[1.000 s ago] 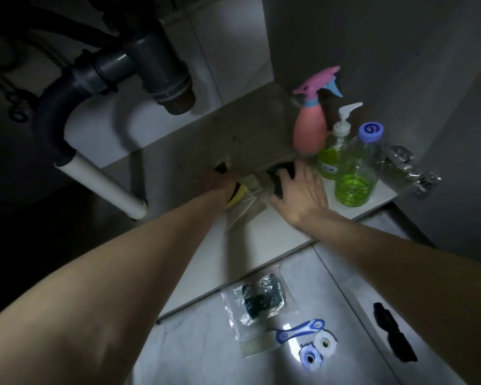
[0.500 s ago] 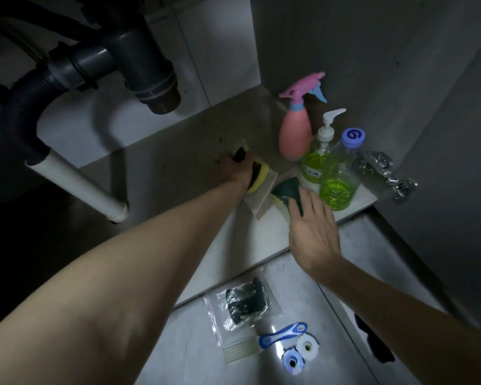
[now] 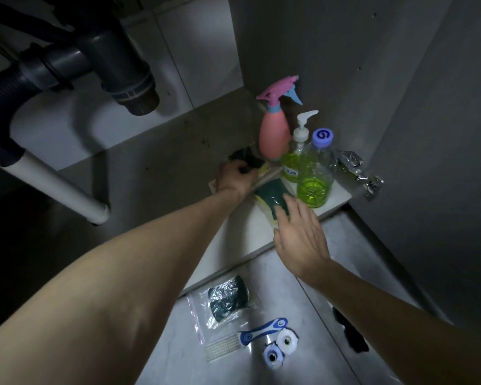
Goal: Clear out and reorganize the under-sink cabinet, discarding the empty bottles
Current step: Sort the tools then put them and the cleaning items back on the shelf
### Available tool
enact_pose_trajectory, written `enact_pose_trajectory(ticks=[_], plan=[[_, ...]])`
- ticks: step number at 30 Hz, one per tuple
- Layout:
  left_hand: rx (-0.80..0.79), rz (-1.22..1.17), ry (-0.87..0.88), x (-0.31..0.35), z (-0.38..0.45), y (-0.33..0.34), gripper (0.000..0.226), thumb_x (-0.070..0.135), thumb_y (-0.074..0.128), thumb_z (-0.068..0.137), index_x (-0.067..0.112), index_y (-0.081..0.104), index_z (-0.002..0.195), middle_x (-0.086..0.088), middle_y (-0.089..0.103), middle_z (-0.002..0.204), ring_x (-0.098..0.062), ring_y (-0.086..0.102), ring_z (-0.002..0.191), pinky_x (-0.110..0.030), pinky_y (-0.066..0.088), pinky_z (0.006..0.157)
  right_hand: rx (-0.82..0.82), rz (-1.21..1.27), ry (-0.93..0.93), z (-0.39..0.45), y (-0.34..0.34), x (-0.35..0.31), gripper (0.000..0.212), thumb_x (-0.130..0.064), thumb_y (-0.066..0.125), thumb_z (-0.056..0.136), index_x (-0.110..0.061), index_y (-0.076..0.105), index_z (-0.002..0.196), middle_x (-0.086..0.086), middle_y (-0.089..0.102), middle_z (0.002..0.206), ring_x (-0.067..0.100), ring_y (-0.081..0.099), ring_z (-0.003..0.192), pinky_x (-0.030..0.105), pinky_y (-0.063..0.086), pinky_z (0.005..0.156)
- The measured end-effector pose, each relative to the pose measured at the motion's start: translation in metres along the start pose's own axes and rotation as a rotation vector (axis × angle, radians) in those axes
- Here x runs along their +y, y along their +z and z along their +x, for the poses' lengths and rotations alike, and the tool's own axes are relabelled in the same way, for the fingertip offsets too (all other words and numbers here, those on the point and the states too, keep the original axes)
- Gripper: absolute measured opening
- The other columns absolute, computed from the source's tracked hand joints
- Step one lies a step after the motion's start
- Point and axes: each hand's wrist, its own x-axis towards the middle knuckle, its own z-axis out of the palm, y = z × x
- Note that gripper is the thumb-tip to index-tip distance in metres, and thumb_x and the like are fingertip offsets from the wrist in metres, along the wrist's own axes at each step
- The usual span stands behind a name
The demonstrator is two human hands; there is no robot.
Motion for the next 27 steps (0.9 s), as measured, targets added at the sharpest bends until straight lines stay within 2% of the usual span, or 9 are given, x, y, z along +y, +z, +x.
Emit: enact_pose_trajectory(ticks=[3,6,9,12,14,16,22,24,27], plan=[[-0.075,-0.008,0.005,-0.003,-0.006,0.000,0.042,0.040,0.065,0.089,0.019,0.065,0.126,-0.006,0.067,0.125,-0.023,0.061,0.115,-0.021,0.041,0.083,-0.045,0.017,-0.007,0.000,0.000,-0.002,0.059,-0.027,0.047,0.095,-0.014,0.034,0.151,0.015,0.024,0.161,0.030,0.024,0.146,0.043,0.019,0.121],[-0.183,-0.007,0.000,-0.004,-0.015,-0.010,0.067,0.045,0.062,0.086,0.023,0.045,0.146,-0.001,0.051,0.146,-0.019,0.050,0.130,-0.023,0.038,0.102,0.018,0.063,-0.039,-0.002,-0.005,-0.002,0.055,-0.022,0.051,0.092,-0.010,0.043,0.145,0.016,0.034,0.156,0.031,0.031,0.143,0.046,0.025,0.118],[-0.156,-0.027,0.080,-0.016,-0.036,-0.028,0.052,0.033,0.056,0.080,0.021,0.058,0.131,-0.003,0.065,0.127,-0.016,0.062,0.105,-0.024,0.046,0.091,0.128,0.185,-0.319,-0.010,-0.007,-0.006,0.037,-0.011,0.054,0.086,-0.010,0.063,0.121,0.009,0.059,0.122,0.030,0.054,0.111,0.046,0.047,0.094],[-0.035,-0.052,0.109,-0.046,-0.071,-0.049,0.029,0.018,0.056,0.085,0.026,0.067,0.111,0.001,0.072,0.108,-0.011,0.066,0.089,-0.020,0.051,0.083,-0.084,0.146,-0.607,-0.023,0.004,-0.021,0.025,-0.017,0.050,0.088,-0.014,0.066,0.107,0.005,0.062,0.104,0.027,0.060,0.099,0.044,0.053,0.079],[-0.056,-0.108,0.072,-0.070,-0.102,-0.062,0.018,0.021,0.055,0.087,0.030,0.067,0.097,0.006,0.075,0.098,-0.016,0.070,0.085,-0.034,0.056,0.086,-0.255,0.071,-0.673,-0.032,0.023,-0.036,0.026,-0.022,0.048,0.091,-0.017,0.064,0.110,0.004,0.062,0.112,0.025,0.059,0.107,0.043,0.052,0.084],[-0.082,-0.104,0.045,-0.095,-0.138,-0.072,0.018,0.030,0.051,0.086,0.029,0.068,0.092,0.006,0.076,0.095,-0.023,0.071,0.085,-0.043,0.056,0.086,-0.343,0.015,-0.690,-0.044,0.048,-0.053,0.028,-0.024,0.047,0.093,-0.017,0.061,0.116,0.005,0.058,0.120,0.026,0.054,0.115,0.041,0.050,0.087],[-0.133,0.134,0.052,-0.166,-0.253,-0.088,0.018,0.032,0.052,0.086,0.030,0.068,0.093,0.014,0.069,0.084,-0.005,0.063,0.077,-0.030,0.052,0.073,-0.388,-0.105,-0.500,-0.066,0.111,-0.080,0.066,-0.019,0.062,0.084,-0.010,0.042,0.146,0.018,0.032,0.157,0.034,0.031,0.145,0.040,0.033,0.114],[-0.260,0.273,0.066,-0.184,-0.272,-0.086,0.016,0.028,0.056,0.088,0.033,0.067,0.098,0.016,0.069,0.096,-0.007,0.063,0.087,-0.030,0.052,0.079,-0.398,-0.124,-0.452,-0.066,0.118,-0.083,0.069,-0.016,0.064,0.084,-0.013,0.038,0.148,0.018,0.034,0.156,0.033,0.030,0.145,0.041,0.031,0.115],[-0.390,0.477,0.110,-0.204,-0.281,-0.078,0.028,0.036,0.058,0.090,0.033,0.061,0.118,0.015,0.061,0.120,-0.010,0.054,0.113,-0.029,0.048,0.091,-0.379,-0.141,-0.413,-0.064,0.116,-0.075,0.056,-0.016,0.065,0.080,-0.017,0.045,0.133,0.011,0.051,0.131,0.029,0.048,0.121,0.037,0.039,0.101]])
